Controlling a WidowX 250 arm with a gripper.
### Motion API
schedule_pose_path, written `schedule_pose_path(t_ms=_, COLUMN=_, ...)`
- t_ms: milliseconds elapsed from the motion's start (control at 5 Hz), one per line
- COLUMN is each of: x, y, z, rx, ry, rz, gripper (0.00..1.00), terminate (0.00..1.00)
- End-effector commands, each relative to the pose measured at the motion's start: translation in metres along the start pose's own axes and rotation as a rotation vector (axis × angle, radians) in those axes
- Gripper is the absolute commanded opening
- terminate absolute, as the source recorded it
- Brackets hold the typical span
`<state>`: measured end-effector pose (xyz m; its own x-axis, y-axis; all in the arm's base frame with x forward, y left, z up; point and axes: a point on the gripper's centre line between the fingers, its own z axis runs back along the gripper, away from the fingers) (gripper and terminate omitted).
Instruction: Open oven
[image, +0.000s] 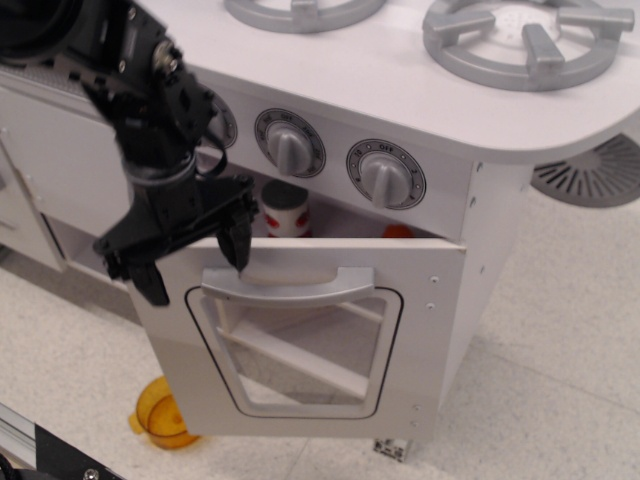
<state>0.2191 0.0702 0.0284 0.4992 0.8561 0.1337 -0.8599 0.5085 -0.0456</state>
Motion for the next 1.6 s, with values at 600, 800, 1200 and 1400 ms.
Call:
schedule_pose_path(t_ms=600, x=0.083, y=-0.016, z=-0.018, rx=-0.044, ry=-0.095, rz=-0.503, gripper=1.0, terminate=0.0)
schedule_pose_path(t_ms=800, x=0.076, y=-0.018, z=-0.031, rx=-0.033, ry=-0.063, rz=-0.466, gripper=1.0, terminate=0.0)
schedule_pose_path(t_ms=1200, x=0.035, y=-0.011, z=-0.043, rx=0.042, ry=-0.014, rz=-0.391, gripper=1.0, terminate=0.0)
schedule_pose_path(t_ms=1400, x=0.017, y=-0.009, z=-0.04, rx=0.029, ry=0.032, rz=-0.325, gripper=1.0, terminate=0.0)
